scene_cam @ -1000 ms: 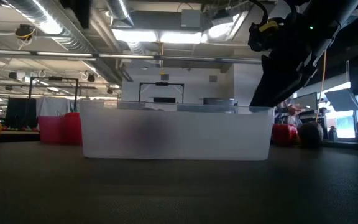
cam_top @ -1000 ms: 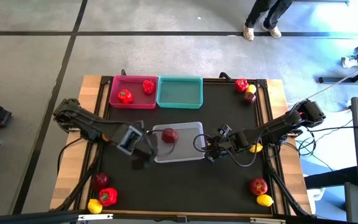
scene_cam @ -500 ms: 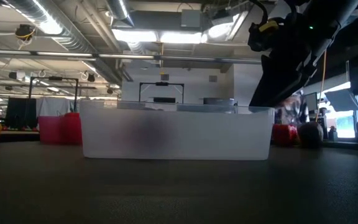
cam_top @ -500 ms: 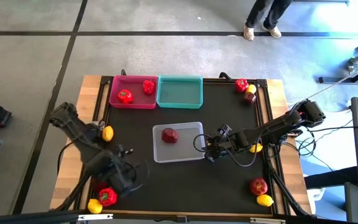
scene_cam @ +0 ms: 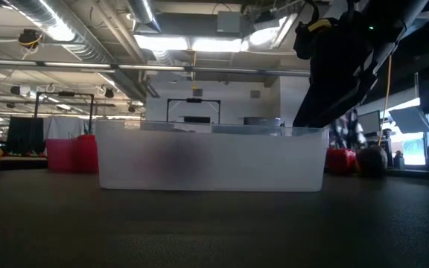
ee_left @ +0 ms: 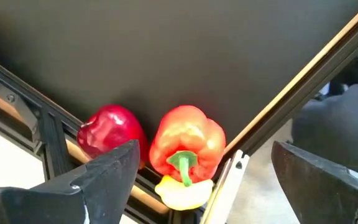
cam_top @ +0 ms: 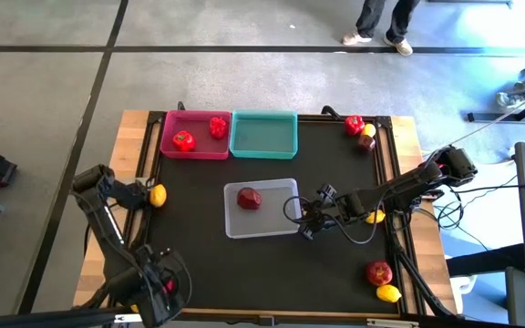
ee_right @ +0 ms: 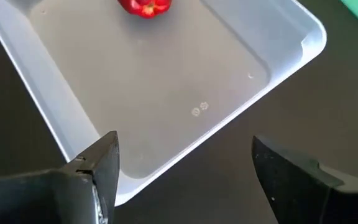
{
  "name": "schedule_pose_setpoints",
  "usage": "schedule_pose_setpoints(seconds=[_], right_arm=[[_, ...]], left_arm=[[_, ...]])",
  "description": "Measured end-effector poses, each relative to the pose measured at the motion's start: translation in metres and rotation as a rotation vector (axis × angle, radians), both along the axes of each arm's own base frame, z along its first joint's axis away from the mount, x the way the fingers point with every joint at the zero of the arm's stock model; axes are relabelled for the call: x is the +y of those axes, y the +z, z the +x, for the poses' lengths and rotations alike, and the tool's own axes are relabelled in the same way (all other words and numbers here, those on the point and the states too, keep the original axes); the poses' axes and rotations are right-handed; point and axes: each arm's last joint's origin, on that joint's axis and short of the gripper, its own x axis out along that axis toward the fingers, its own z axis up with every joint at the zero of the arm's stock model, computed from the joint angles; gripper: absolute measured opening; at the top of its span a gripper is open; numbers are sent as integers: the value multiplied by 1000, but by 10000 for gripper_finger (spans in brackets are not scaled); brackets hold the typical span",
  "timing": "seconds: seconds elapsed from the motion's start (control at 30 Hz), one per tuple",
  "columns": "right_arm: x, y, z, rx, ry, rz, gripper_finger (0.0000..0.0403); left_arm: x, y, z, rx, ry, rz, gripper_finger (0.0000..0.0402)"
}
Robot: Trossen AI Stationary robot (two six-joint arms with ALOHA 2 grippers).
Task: Sort produce into baskets
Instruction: Put the red bell pepper into the red bin
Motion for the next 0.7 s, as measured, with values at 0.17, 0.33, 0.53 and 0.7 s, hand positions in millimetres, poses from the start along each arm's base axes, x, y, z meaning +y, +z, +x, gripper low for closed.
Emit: schedule_pose_setpoints(seconds=[0.17,0.33,0.53,0.7], right_arm=[[0,0,0,1,3,-1,292],[0,0,0,-1,2,-11,292],[0,0,0,0,2,-11,292],[0,0,0,0,2,-12,292]], left_arm=[[-6,-8,0,10,-33,21,356],[-5,-9,1,-11,-66,43,357],[-4,-9,2,-7,-37,50,373],[-4,-9,0,17,-12,45,395]])
